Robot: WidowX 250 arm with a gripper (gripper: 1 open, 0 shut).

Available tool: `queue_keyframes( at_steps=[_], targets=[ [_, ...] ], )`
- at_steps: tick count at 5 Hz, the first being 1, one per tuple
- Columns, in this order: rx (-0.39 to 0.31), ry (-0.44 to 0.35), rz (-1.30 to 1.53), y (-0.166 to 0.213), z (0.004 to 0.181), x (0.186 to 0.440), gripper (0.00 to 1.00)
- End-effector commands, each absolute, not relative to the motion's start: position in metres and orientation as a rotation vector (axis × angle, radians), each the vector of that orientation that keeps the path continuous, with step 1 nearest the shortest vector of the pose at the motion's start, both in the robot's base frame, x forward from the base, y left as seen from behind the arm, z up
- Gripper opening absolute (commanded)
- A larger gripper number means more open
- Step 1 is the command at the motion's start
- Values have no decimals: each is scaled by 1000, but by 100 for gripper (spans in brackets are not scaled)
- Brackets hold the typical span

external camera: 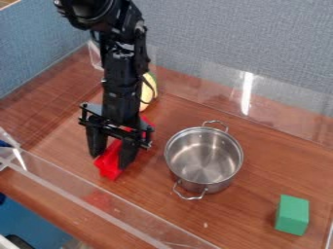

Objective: Put the red object to the right side of the table

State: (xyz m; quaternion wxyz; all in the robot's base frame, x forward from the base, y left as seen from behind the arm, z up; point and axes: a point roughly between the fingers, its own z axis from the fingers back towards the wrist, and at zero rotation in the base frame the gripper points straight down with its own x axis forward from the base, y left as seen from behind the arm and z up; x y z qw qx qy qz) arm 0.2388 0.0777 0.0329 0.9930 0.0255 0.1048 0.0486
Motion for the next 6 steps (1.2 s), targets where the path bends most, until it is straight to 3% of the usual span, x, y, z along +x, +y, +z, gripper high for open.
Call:
queue_keyframes(
  at_steps=[1,2,3,4,5,6],
  targets=[
    [67,158,94,79,48,247,100],
    [71,170,94,79,43,247,0],
    [74,164,97,79,48,245,100],
    [76,172,97,79,44,246,0],
    [76,166,100,79,49,244,100],
    [78,175,99,79,44,245,0]
  ],
)
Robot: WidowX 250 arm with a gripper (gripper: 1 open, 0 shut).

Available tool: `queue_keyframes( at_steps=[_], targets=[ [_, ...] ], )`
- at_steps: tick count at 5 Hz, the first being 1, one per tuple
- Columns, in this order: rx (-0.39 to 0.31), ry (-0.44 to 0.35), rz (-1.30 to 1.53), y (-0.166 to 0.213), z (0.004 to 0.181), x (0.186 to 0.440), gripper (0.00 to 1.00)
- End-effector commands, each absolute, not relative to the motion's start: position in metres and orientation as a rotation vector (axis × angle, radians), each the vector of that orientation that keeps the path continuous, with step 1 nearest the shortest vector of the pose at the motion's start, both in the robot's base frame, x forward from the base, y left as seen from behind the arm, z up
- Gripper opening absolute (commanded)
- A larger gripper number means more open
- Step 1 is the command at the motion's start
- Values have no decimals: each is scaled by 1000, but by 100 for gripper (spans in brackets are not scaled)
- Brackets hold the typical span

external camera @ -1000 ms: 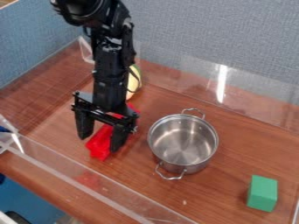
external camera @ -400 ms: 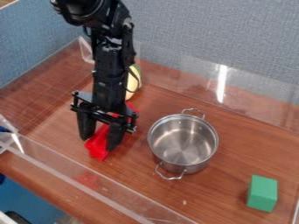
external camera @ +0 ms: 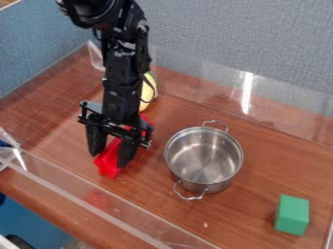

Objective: Put the red object to the right side of the table

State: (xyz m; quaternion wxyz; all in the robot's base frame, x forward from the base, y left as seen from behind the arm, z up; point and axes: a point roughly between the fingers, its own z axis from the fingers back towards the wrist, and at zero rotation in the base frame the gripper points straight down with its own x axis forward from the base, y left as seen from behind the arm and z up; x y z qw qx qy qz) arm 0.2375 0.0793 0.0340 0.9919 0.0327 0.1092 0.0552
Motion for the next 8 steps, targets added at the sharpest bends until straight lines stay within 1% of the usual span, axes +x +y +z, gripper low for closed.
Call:
queue_keyframes(
  at_steps=[1,2,3,4,5,6,7,8],
  targets=[
    [77,167,103,78,50,243,100],
    [78,175,102,78,46,243,0],
    [79,168,105,77,51,241,100],
    [77,172,111,76,50,240,100],
    [79,182,111,77,44,240,0],
    [80,176,107,77,47,239,0],
    [83,159,101,76,59,240,0],
    [85,133,95,74,74,241,0]
  ],
)
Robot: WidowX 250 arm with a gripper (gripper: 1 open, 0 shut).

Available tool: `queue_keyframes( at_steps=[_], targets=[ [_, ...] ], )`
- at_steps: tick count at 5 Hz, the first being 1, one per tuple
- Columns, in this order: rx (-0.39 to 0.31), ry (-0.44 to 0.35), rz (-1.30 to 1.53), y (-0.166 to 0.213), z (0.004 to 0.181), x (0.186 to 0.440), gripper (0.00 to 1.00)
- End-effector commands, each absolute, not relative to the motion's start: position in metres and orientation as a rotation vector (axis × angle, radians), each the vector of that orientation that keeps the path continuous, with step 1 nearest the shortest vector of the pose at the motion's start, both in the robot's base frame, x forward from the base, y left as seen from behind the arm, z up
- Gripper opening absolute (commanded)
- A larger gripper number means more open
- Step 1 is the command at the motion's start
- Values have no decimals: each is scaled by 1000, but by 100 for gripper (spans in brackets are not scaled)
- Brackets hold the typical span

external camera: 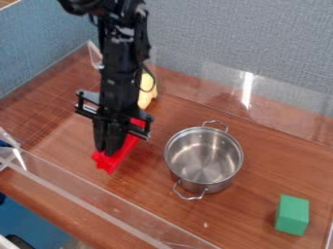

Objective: Put the red object to the right side of the table

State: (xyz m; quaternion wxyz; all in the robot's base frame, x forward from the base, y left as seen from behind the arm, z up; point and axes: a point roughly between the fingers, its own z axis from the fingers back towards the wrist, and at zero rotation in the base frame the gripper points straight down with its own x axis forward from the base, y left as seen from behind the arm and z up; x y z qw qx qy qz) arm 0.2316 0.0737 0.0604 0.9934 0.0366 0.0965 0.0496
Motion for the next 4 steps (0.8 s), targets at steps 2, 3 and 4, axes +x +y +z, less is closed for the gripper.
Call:
queue_keyframes(
  at_steps=[2,3,4],
  targets=[
    [110,-1,67,62,149,242,0],
    [104,-60,24,47,183,240,0],
    [100,-98,-36,30,196,235,0]
  ],
)
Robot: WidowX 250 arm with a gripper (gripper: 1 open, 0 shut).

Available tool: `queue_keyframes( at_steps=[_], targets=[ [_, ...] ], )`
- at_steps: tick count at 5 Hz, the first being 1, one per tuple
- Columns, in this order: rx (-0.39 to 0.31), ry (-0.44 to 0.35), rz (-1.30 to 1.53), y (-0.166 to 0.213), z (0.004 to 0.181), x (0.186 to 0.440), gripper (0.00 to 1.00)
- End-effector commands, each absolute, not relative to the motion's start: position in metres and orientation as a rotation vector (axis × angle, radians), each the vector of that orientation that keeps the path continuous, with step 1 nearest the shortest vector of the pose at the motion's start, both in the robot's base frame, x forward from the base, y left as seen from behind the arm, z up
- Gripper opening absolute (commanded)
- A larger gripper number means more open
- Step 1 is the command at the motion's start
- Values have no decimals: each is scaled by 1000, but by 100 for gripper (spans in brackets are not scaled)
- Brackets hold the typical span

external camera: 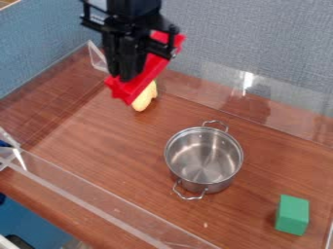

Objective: Put the red object to the right side of the table

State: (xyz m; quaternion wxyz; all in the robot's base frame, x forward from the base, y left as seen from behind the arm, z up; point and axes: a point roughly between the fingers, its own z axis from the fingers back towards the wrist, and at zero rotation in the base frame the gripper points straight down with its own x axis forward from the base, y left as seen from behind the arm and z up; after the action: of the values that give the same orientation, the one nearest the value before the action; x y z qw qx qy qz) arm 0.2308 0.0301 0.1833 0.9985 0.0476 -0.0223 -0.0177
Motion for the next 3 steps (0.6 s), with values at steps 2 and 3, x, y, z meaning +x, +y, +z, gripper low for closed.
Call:
queue_keyframes(
  at_steps=[2,3],
  targets=[
    [91,-93,-141,1,191,222,0],
    [96,-72,-155,2,181,218,0]
  ],
)
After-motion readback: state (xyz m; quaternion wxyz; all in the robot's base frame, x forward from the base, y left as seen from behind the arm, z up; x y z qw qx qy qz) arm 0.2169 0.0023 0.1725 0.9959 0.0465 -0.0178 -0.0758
